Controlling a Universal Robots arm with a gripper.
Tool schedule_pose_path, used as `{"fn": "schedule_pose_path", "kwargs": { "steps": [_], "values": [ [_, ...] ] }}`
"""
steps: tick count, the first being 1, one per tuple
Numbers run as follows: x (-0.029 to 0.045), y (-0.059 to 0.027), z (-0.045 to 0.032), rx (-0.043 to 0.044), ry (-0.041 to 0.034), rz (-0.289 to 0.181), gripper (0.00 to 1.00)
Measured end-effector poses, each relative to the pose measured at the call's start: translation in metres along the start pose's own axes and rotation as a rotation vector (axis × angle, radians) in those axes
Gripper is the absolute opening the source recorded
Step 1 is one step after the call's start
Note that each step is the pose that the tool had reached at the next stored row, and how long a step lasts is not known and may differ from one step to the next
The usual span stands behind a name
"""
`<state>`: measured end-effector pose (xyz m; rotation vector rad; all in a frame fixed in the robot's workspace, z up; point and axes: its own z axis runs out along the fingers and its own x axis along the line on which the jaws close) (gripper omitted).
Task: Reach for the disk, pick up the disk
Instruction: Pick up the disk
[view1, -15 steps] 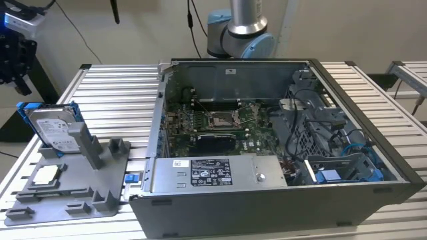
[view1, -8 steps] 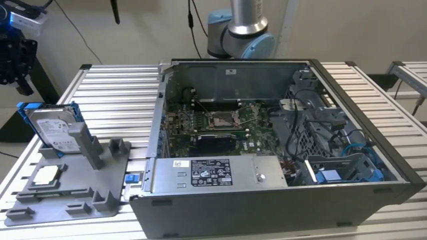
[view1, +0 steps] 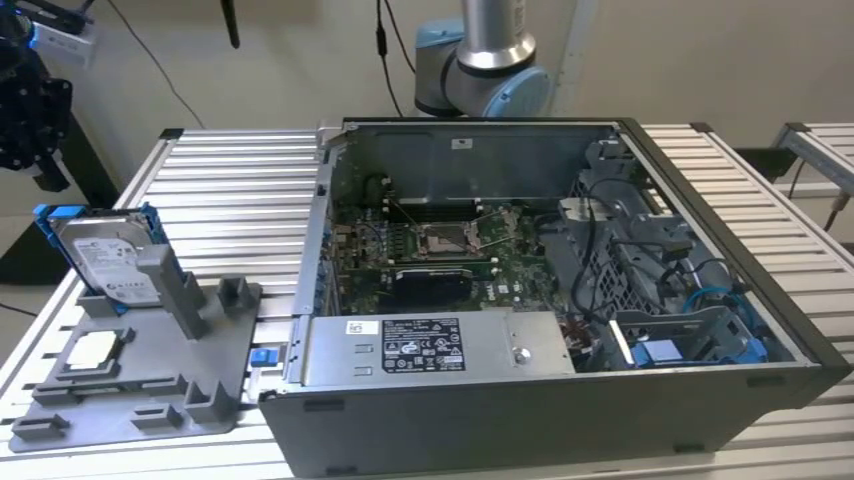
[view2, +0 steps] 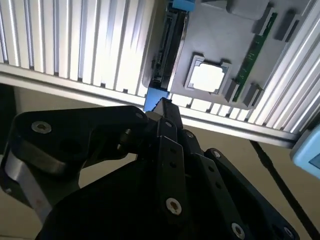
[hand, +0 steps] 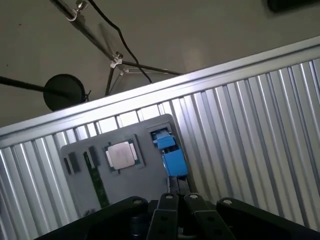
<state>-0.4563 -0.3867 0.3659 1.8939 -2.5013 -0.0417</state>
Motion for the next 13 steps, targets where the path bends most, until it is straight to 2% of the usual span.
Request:
{"fn": "schedule_pose_path", "kwargs": {
  "steps": [7,13],
  "values": [
    [-0.0001,-0.0003,0.0005,-0.0011,0.0021,-0.090,0.00],
    [-0.0001,-0.0003,0.0005,-0.0012,0.0022,-0.095,0.00]
  ]
}}
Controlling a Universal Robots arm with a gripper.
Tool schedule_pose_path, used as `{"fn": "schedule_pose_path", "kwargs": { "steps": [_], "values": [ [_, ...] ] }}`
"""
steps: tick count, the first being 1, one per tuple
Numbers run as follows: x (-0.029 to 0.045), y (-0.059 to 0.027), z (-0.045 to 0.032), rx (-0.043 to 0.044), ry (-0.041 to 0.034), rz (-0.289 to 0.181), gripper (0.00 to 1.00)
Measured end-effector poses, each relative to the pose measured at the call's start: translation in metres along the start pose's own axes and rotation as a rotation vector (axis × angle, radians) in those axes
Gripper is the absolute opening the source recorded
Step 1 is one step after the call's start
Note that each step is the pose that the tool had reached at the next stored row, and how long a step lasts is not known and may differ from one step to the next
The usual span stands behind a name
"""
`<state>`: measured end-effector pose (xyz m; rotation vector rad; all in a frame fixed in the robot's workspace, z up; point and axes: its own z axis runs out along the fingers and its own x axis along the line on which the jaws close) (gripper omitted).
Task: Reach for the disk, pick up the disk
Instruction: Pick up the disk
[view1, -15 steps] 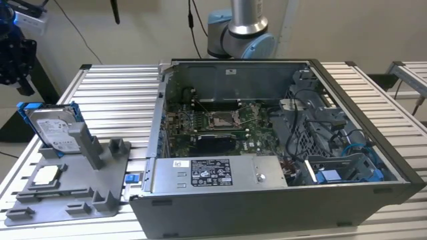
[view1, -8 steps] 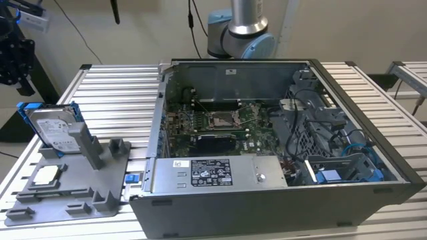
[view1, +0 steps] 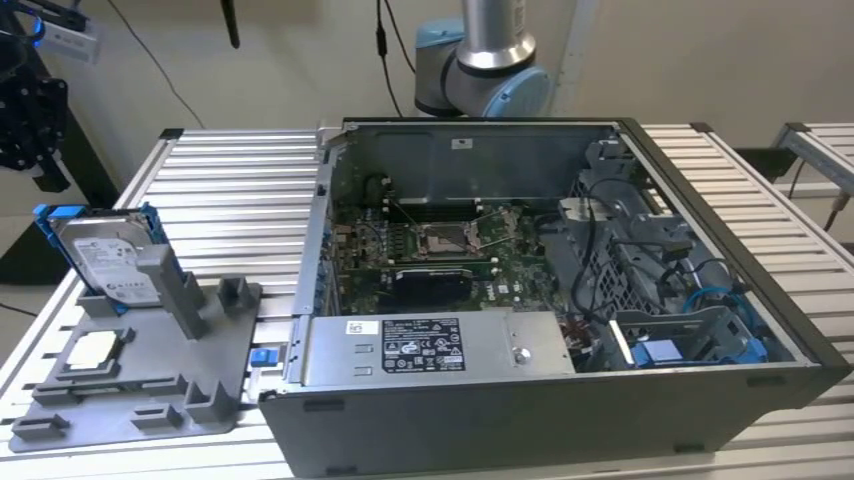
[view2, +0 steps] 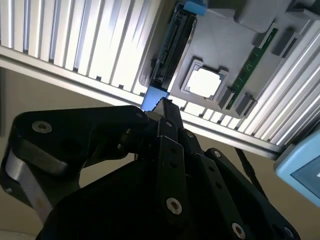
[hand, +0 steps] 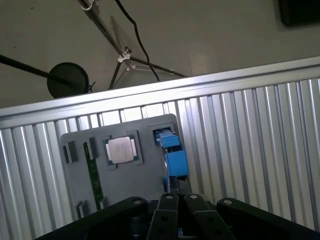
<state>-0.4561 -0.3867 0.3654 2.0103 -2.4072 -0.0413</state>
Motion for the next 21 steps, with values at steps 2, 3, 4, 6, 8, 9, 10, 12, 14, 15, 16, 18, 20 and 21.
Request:
{"fn": "schedule_pose_path", "kwargs": {
  "steps": [2,3,4,6,8,9,10,12,14,15,16,18,20,21],
  "values": [
    [0.0000,0.0000,0.0000,0.0000,0.0000,0.000,0.00],
    [0.0000,0.0000,0.0000,0.0000,0.0000,0.000,1.00],
    [0.0000,0.0000,0.0000,0.0000,0.0000,0.000,1.00],
    [0.0000,0.0000,0.0000,0.0000,0.0000,0.000,1.00],
    [0.0000,0.0000,0.0000,0.0000,0.0000,0.000,1.00],
    [0.0000,0.0000,0.0003,-0.0001,0.0000,0.000,1.00],
    [0.0000,0.0000,0.0004,0.0000,0.0000,0.000,1.00],
    [0.0000,0.0000,0.0004,-0.0001,0.0000,0.000,1.00],
    [0.0000,0.0000,0.0004,-0.0001,0.0000,0.000,1.00],
    [0.0000,0.0000,0.0005,0.0000,0.0000,0.000,1.00],
    [0.0000,0.0000,0.0007,0.0001,0.0000,0.000,1.00],
    [0.0000,-0.0001,0.0014,0.0001,-0.0001,0.000,1.00],
    [0.0000,-0.0001,0.0029,0.0001,-0.0001,0.000,1.00],
    [0.0000,-0.0001,0.0038,0.0001,-0.0001,0.000,1.00]
  ]
}}
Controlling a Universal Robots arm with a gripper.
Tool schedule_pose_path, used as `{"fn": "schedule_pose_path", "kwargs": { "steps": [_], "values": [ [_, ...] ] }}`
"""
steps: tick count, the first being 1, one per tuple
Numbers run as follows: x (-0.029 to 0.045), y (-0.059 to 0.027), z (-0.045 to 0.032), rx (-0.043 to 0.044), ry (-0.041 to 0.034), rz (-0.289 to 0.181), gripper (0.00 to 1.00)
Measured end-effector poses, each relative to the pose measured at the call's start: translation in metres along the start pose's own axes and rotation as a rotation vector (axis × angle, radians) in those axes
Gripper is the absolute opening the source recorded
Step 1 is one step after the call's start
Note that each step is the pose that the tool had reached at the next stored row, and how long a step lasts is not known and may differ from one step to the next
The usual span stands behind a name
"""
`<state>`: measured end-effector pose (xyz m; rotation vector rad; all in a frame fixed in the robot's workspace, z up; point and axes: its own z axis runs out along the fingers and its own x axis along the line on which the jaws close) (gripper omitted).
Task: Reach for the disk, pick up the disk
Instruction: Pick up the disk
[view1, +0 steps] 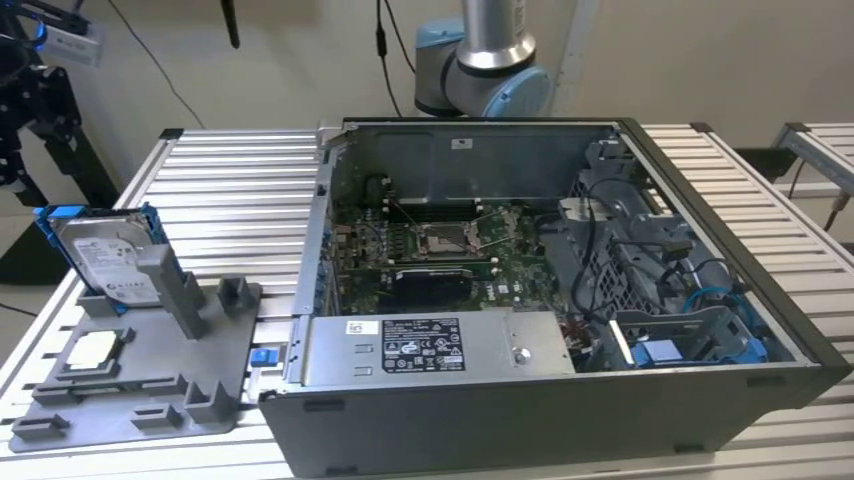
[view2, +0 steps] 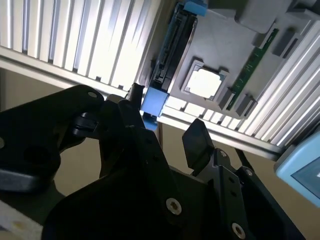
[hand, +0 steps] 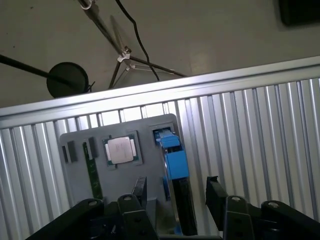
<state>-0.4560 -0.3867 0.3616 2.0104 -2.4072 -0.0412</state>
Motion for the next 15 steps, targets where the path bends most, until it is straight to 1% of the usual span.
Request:
{"fn": "schedule_pose_path", "kwargs": {
  "steps": [2,15],
  "values": [
    [0.0001,0.0000,0.0023,-0.0001,0.0001,0.000,1.00],
    [0.0003,-0.0005,0.0234,-0.0001,0.0001,-0.001,1.00]
  ]
}}
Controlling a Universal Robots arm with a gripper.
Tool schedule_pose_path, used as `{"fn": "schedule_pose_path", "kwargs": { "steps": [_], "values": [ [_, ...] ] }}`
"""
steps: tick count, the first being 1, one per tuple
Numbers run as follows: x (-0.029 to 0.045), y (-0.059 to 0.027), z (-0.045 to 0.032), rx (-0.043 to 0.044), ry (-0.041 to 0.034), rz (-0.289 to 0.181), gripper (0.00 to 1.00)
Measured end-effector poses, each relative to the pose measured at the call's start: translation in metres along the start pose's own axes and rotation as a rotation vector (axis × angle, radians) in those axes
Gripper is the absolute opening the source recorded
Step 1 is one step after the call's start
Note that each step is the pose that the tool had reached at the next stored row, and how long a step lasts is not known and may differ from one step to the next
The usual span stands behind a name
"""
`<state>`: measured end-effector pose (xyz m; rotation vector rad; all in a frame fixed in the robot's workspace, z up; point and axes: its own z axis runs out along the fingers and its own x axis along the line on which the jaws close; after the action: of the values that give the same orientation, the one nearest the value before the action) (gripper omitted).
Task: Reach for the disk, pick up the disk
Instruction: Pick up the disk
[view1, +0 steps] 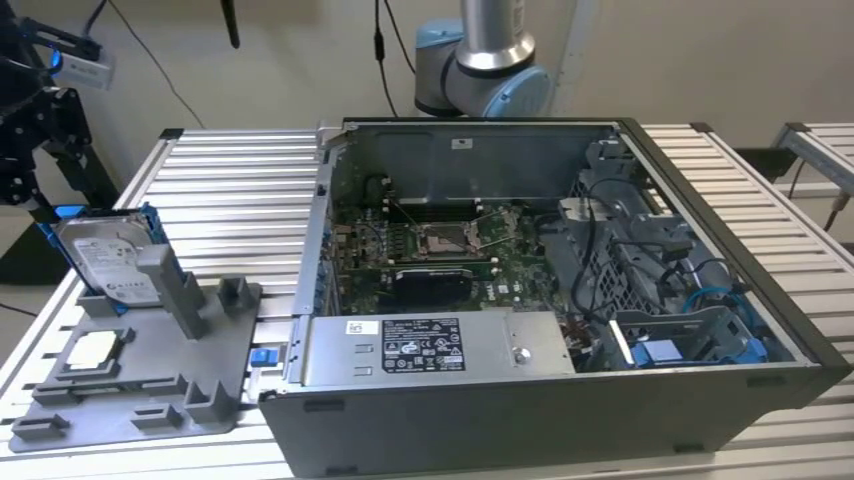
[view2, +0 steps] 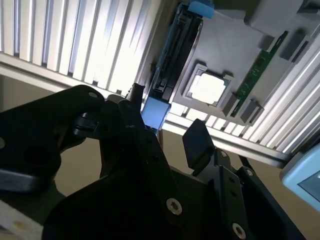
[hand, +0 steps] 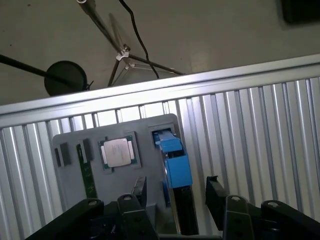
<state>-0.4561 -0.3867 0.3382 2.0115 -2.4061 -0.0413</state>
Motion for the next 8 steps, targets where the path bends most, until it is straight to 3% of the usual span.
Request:
{"fn": "schedule_pose_path", "kwargs": {
  "steps": [8],
  "values": [
    [0.0001,-0.0002,0.0047,-0.0002,-0.0003,0.000,1.00]
  ]
}}
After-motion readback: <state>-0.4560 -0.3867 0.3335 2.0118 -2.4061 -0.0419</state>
